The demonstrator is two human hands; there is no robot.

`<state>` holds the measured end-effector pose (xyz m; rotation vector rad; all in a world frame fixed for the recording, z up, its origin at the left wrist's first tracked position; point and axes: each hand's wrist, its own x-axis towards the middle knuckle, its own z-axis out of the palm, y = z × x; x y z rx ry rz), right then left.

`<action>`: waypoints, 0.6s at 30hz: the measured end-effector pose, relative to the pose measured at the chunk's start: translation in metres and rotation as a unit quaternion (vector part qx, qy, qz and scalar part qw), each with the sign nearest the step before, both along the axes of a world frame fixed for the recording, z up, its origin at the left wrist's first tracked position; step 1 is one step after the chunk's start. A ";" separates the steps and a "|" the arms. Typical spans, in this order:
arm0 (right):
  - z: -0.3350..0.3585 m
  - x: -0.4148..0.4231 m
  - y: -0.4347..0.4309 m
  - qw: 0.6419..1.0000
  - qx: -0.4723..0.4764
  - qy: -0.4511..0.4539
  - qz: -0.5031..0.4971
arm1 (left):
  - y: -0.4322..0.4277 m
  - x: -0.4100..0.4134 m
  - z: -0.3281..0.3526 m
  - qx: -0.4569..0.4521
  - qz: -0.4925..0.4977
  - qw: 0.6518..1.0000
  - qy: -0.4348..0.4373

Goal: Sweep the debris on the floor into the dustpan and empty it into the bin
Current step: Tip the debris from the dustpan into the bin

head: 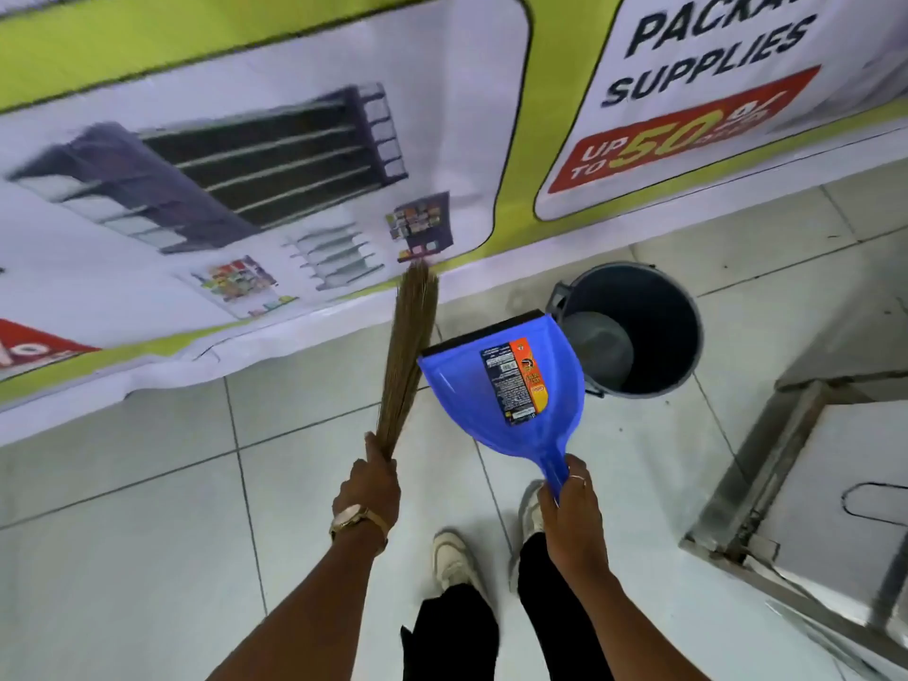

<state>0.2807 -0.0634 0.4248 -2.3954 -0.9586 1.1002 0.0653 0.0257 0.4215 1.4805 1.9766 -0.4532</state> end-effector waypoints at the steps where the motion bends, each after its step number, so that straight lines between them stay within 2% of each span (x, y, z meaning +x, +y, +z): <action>1: -0.018 -0.008 -0.002 1.000 -0.018 -0.010 0.018 | -0.004 -0.012 -0.018 -0.008 0.004 1.000 0.004; 5: -0.095 -0.017 0.012 0.995 -0.068 -0.048 0.055 | 0.000 -0.037 -0.096 -0.017 -0.011 1.000 0.020; 9: -0.212 -0.010 0.023 0.983 -0.101 -0.109 0.109 | 0.001 -0.043 -0.210 -0.021 0.003 1.000 0.001; 13: -0.313 0.005 0.034 0.976 -0.109 -0.155 0.104 | 0.006 -0.030 -0.308 -0.027 -0.004 1.000 -0.012; 18: -0.381 0.027 0.030 0.976 -0.100 -0.180 0.078 | 0.026 -0.001 -0.378 -0.014 -0.013 0.999 -0.035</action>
